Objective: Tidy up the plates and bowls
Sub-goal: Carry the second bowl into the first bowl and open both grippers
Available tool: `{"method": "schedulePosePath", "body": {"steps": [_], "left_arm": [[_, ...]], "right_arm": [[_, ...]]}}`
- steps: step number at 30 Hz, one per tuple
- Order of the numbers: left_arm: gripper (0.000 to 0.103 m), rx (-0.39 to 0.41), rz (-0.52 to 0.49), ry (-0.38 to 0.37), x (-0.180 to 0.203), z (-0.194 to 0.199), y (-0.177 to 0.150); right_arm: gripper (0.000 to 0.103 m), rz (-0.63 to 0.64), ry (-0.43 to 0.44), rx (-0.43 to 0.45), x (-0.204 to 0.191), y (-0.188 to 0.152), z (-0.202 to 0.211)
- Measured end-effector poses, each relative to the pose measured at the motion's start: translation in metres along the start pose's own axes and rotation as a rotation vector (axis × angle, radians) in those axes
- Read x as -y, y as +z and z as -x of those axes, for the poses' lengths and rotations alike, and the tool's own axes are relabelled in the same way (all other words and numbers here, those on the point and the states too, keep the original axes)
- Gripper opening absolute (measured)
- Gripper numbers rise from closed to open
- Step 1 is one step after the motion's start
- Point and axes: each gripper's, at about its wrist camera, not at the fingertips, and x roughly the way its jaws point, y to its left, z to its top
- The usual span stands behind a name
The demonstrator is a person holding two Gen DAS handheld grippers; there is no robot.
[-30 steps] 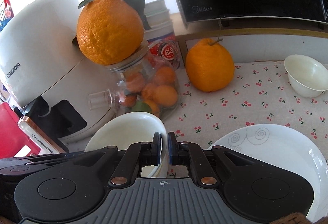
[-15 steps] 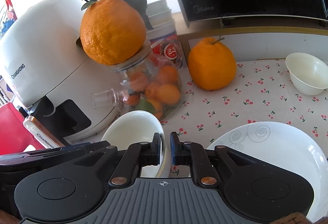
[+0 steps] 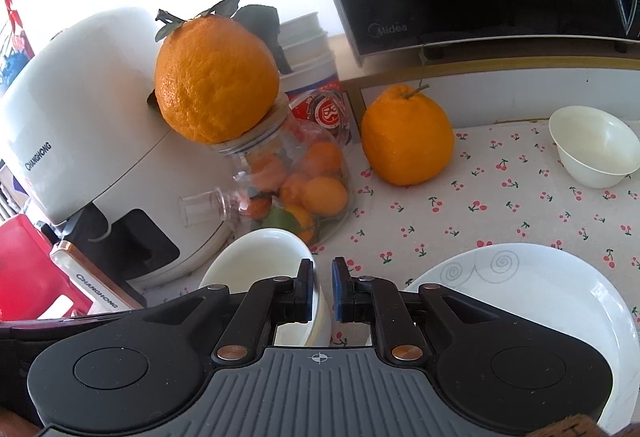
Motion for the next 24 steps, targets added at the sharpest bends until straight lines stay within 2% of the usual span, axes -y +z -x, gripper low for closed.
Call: {"method": "schedulePosePath", "body": {"steps": [1,15,16,20,21,22,24], "left_arm": [[0.025,-0.002,0.001,0.000,0.000,-0.001,0.000],[0.025,-0.005,0.004,0.000,0.000,-0.002,0.001],[0.025,-0.005,0.003,0.001,0.000,-0.002,0.001],[0.025,-0.010,0.010,-0.002,-0.002,-0.003,0.002],[0.023,-0.010,0.010,0.000,-0.003,-0.003,0.002],[0.015,-0.007,0.009,0.009,-0.004,-0.003,0.002],[0.011,-0.004,0.004,0.014,-0.006,-0.003,0.004]], "right_arm": [[0.009,0.000,0.002,0.000,0.000,0.000,0.000],[0.009,-0.008,0.012,-0.071,-0.001,-0.007,-0.020],[0.013,-0.006,0.016,-0.068,-0.001,-0.007,-0.019],[0.013,-0.010,0.027,-0.012,0.000,0.001,-0.009],[0.012,-0.014,0.027,0.003,0.002,0.002,-0.006],[0.012,-0.020,0.030,0.014,0.003,0.004,-0.004],[0.009,-0.020,0.033,0.013,0.005,0.006,-0.004]]}}
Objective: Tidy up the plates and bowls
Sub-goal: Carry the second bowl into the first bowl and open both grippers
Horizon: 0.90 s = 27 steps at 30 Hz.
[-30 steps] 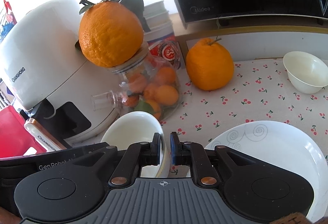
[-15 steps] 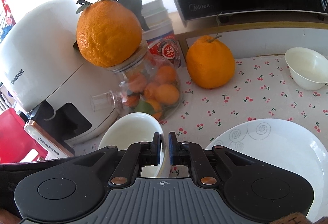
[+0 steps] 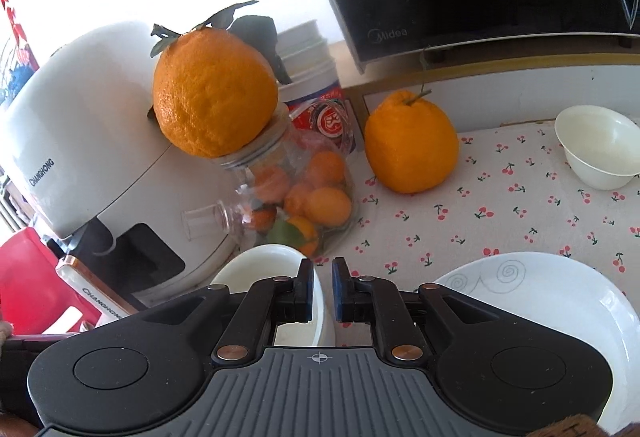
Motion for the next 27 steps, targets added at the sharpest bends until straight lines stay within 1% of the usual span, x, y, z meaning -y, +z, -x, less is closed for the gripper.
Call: {"method": "schedulePosePath", "body": {"steps": [2,6,12,16,20,22,23,25,27], "left_arm": [[0.010,-0.006,0.017,-0.010,-0.003,0.000,0.001],[0.010,-0.011,0.028,-0.012,-0.005,-0.002,0.001],[0.010,-0.002,0.030,-0.013,-0.006,0.002,0.001],[0.010,0.001,0.035,-0.004,-0.008,0.004,0.002],[0.011,0.000,0.028,-0.001,-0.007,0.005,0.002],[0.014,0.000,0.020,0.010,-0.006,0.005,0.002],[0.015,0.002,0.016,0.010,-0.004,0.006,0.002],[0.023,0.014,0.007,0.011,-0.002,0.009,0.003],[0.024,0.031,-0.017,0.023,0.003,0.014,0.002]], "right_arm": [[0.009,0.010,-0.003,-0.004,0.000,-0.001,-0.001],[0.005,0.012,-0.006,-0.031,-0.001,-0.004,-0.007],[0.004,0.006,-0.016,-0.057,-0.001,-0.010,-0.013],[0.004,-0.010,-0.013,-0.091,-0.001,-0.013,-0.016],[0.005,0.019,-0.016,-0.072,-0.005,-0.012,-0.012],[0.011,0.018,-0.014,-0.063,-0.004,-0.010,-0.010],[0.011,0.011,-0.015,-0.067,-0.003,-0.010,-0.010],[0.011,-0.016,-0.010,-0.073,0.001,-0.008,-0.010],[0.012,-0.036,0.001,-0.067,0.004,-0.006,-0.006]]}}
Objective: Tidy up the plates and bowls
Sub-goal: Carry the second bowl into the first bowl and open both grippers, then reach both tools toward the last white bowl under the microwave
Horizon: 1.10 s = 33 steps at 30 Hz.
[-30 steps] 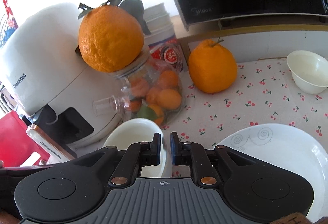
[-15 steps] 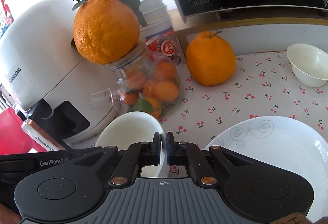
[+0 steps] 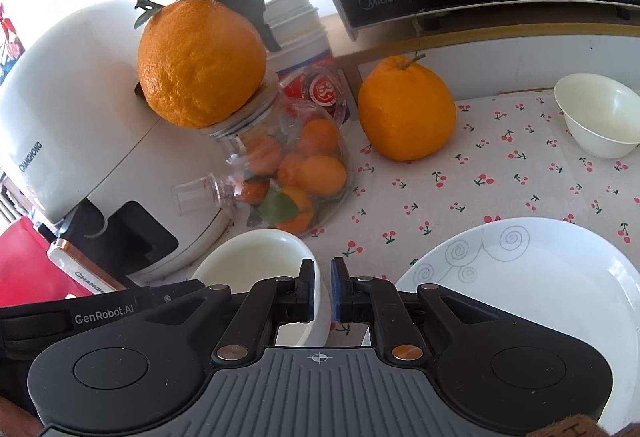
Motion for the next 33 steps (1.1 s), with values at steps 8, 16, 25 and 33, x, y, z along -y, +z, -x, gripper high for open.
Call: {"method": "schedulePosePath", "body": {"steps": [8,16,25,33], "left_arm": [[0.047,0.023,-0.031,0.009,0.013,0.015,-0.002],[0.077,0.045,-0.088,-0.023,0.049,0.034,-0.018],[0.102,0.094,-0.195,-0.048,0.113,0.041,-0.024],[0.102,0.035,-0.229,-0.128,0.182,-0.003,0.011]], "right_arm": [[0.027,-0.015,-0.001,0.068,0.014,0.016,0.036],[0.071,-0.060,-0.057,0.164,0.054,0.025,0.098],[0.091,-0.156,-0.178,0.238,0.126,0.021,0.154],[0.091,-0.308,-0.218,0.180,0.202,0.045,0.138]]}}
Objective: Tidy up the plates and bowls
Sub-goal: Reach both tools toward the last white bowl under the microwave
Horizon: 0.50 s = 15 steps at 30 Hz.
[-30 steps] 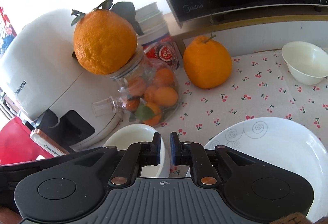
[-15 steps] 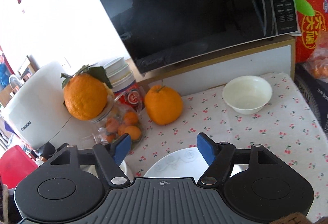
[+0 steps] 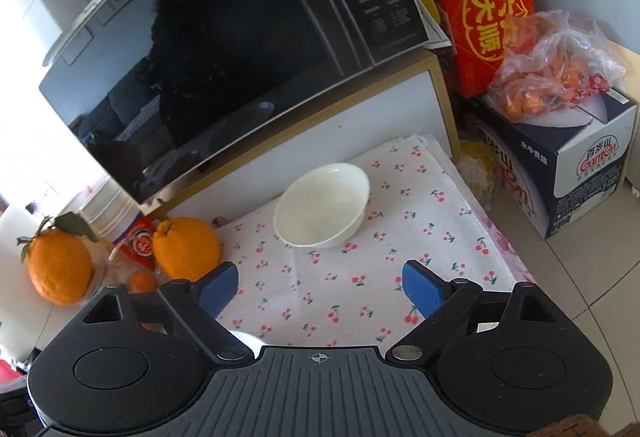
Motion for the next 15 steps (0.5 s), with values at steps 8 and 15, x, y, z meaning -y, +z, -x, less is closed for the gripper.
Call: {"method": "schedulePosePath", "body": {"steps": [8,15], "left_arm": [[0.098,-0.040,-0.087,-0.060,0.042,-0.077,0.026],[0.070,-0.049,-0.053,-0.155,0.049,-0.127,0.040]], "right_arm": [[0.091,-0.140,0.014,-0.012,0.053,0.020,-0.058],[0.067,-0.118,0.062,-0.026,0.058,0.022,-0.101]]}}
